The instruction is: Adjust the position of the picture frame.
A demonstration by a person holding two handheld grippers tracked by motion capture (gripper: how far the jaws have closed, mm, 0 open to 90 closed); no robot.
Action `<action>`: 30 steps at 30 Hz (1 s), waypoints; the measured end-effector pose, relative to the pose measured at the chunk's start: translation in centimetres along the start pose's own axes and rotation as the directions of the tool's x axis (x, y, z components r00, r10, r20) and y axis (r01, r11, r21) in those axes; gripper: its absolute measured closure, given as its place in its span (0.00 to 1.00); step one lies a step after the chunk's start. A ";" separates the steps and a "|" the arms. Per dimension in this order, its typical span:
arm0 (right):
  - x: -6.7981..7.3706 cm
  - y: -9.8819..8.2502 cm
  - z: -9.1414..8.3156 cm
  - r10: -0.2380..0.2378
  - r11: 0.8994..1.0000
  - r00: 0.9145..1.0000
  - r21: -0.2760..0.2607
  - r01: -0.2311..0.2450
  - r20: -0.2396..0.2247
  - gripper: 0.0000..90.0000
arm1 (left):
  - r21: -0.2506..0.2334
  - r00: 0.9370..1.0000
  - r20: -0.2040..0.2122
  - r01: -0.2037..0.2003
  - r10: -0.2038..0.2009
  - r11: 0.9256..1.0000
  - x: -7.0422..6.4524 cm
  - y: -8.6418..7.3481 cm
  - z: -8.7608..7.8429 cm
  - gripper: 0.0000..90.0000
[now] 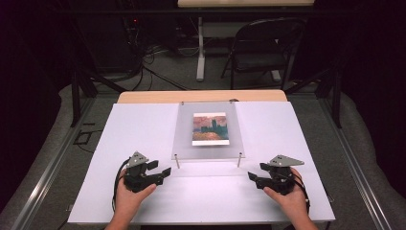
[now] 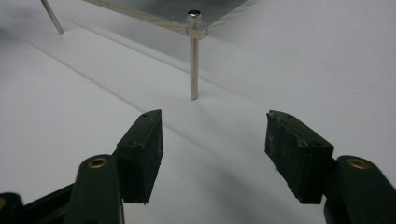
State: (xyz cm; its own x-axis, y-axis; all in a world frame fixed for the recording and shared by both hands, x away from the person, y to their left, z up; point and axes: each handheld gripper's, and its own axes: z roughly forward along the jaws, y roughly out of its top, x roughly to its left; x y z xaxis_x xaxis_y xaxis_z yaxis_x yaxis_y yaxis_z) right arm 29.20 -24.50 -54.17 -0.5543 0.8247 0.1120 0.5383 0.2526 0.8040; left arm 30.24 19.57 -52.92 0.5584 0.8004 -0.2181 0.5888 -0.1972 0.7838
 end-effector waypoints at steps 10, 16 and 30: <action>-0.7 -0.1 -0.5 0.017 1.000 1.000 -0.021 -0.016 0.025 0.44 | 0.007 0.999 0.015 0.042 -0.042 0.999 0.7 0.4 -0.1 0.42; -1.1 0.1 -0.5 0.012 1.000 0.999 -0.002 -0.012 0.033 0.44 | -0.001 0.998 -0.006 0.069 -0.069 0.998 1.3 0.8 -0.1 0.42; -2.4 2.5 0.6 -0.034 0.998 0.996 0.063 0.029 0.082 0.45 | -0.042 0.992 -0.053 0.109 -0.111 0.993 3.6 3.7 0.3 0.41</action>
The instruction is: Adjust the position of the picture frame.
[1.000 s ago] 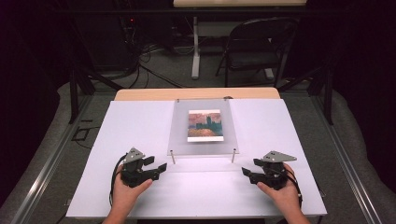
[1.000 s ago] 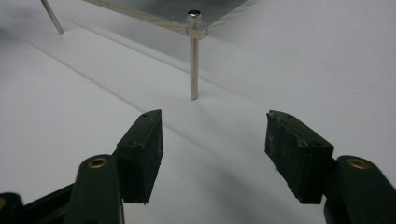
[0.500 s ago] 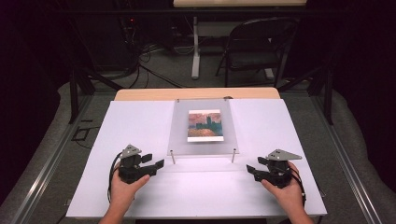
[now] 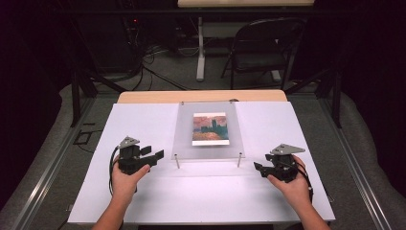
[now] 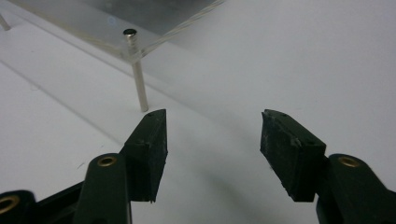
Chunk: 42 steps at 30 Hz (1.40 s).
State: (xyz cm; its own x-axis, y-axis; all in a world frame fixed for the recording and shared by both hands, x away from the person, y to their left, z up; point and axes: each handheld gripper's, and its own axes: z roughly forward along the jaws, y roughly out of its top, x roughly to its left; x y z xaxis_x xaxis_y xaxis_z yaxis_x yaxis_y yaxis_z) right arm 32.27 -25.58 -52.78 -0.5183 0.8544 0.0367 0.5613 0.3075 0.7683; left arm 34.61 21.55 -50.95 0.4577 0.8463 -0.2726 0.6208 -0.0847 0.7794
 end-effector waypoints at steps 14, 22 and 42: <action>-2.7 4.1 2.0 0.059 0.998 0.998 0.016 -0.058 -0.027 0.36 | 0.046 1.000 -0.002 0.002 -0.002 0.999 0.8 3.5 1.7 0.39; -4.3 5.7 4.1 0.093 0.995 0.996 0.049 -0.092 0.001 0.36 | 0.089 1.000 -0.010 0.021 -0.020 0.996 1.3 5.1 4.3 0.39; -5.7 9.1 7.0 0.137 0.990 0.991 0.042 -0.137 0.003 0.39 | 0.076 0.999 -0.046 0.013 -0.009 0.997 1.9 8.9 6.9 0.38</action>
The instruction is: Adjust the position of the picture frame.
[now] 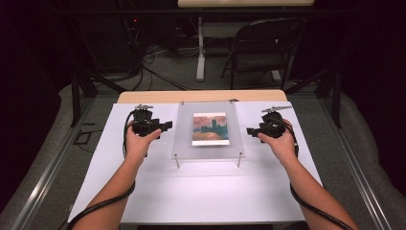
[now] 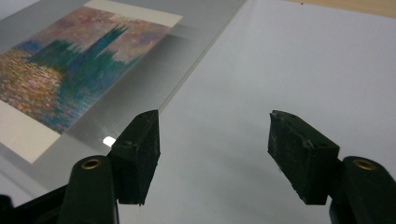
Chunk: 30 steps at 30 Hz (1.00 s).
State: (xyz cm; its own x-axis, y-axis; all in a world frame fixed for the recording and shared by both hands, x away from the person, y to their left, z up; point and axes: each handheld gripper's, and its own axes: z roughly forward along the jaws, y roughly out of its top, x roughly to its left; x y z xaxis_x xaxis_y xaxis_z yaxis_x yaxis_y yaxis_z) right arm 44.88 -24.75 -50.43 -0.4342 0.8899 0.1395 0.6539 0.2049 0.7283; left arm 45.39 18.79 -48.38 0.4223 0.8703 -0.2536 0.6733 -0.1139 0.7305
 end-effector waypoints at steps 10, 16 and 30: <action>0.2 1.7 1.6 0.021 1.000 1.000 0.000 -0.021 -0.006 0.40 | 0.015 0.999 -0.020 0.049 -0.049 0.999 0.6 1.2 1.8 0.39; 0.4 2.5 2.5 0.071 0.997 0.997 -0.017 -0.072 -0.038 0.42 | 0.026 0.998 -0.023 0.060 -0.059 0.998 0.1 1.6 3.0 0.39; 2.5 3.6 5.1 0.099 0.995 0.990 0.014 -0.098 -0.098 0.42 | 0.081 0.997 0.016 0.076 -0.078 0.994 -1.4 1.4 5.9 0.39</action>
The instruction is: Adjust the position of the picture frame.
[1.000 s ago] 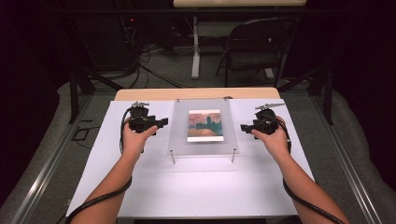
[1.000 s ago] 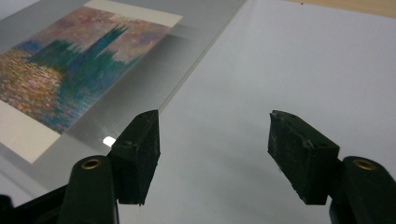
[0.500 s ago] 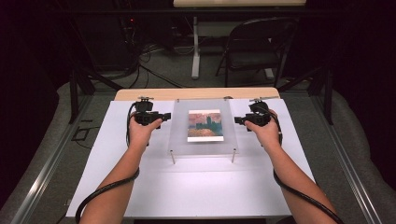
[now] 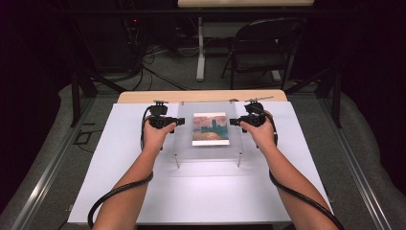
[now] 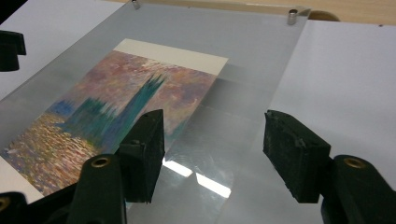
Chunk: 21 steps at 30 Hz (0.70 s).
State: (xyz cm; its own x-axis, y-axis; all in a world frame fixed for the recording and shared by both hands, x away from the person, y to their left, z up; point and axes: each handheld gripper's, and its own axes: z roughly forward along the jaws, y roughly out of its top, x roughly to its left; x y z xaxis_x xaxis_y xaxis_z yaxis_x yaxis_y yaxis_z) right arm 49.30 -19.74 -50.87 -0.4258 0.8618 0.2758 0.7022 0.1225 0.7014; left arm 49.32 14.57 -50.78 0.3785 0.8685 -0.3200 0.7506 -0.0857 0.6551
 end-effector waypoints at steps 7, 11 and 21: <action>0.5 -0.1 1.0 0.016 1.000 1.000 0.022 -0.015 -0.017 0.41 | 0.025 1.000 -0.004 -0.002 0.002 1.000 -0.2 0.0 0.7 0.39; 0.4 -0.2 1.3 0.031 0.999 0.999 0.021 -0.030 -0.028 0.40 | 0.037 1.000 -0.005 -0.001 0.001 0.999 -0.1 -0.1 1.2 0.39; 0.1 -0.1 1.3 0.052 0.999 0.998 0.015 -0.052 -0.023 0.39 | 0.065 1.000 -0.007 0.009 -0.009 0.998 -0.2 -0.2 2.2 0.37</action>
State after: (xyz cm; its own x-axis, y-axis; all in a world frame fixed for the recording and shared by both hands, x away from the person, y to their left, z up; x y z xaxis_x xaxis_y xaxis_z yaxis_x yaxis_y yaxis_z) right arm 49.97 -19.02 -51.80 -0.4015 0.8556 0.3268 0.7320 0.0852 0.6760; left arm 50.28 13.32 -52.35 0.3678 0.8728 -0.3207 0.7876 -0.1091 0.6064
